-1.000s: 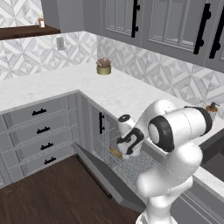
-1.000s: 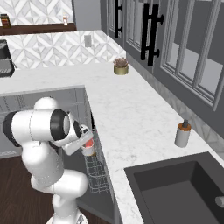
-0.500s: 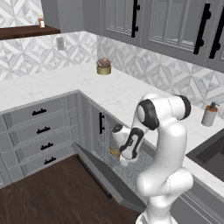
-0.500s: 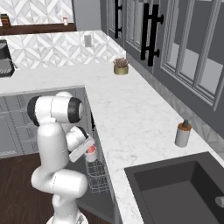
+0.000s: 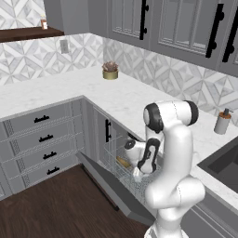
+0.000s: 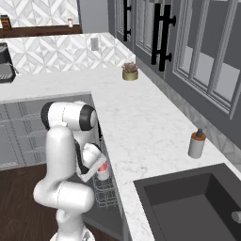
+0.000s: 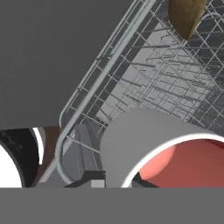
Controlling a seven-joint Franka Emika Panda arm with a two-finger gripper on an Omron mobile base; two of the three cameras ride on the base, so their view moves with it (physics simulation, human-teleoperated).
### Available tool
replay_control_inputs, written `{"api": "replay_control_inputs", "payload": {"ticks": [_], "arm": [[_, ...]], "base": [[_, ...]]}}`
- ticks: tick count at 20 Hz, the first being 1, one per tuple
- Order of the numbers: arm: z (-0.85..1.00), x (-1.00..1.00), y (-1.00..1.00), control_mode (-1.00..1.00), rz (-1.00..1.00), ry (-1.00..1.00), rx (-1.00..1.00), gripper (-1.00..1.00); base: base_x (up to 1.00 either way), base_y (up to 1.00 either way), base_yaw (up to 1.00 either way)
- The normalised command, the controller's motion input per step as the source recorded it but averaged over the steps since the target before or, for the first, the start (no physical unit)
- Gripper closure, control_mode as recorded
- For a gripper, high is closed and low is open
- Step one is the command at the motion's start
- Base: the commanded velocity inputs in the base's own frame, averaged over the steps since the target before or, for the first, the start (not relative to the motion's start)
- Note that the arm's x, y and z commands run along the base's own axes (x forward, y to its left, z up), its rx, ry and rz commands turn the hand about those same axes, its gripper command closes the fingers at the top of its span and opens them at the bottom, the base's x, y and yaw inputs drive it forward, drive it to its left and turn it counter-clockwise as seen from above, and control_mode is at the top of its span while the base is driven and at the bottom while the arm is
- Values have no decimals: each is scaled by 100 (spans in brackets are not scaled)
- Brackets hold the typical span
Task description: Pick up the cup and bowl from the counter, place them in the dishwasher, and close the dishwasher door.
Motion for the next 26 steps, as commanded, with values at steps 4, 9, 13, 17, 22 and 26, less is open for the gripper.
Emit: {"api": "replay_control_inputs", "payload": {"ticks": [4, 9, 13, 17, 22, 26], "arm": [[-25, 3, -8, -100, 0, 0, 0, -100], [25, -18, 27, -100, 5, -7, 0, -100], [74, -37, 100, -100, 8, -4, 0, -100], [-12, 7, 82, -100, 1, 2, 0, -100], [-87, 50, 14, -100, 12, 21, -6, -100], [-100, 32, -2, -100, 17, 25, -14, -100]], "base": [[0, 0, 0], [0, 0, 0], [0, 0, 0], [0, 0, 0], [0, 0, 0], [0, 0, 0]]}}
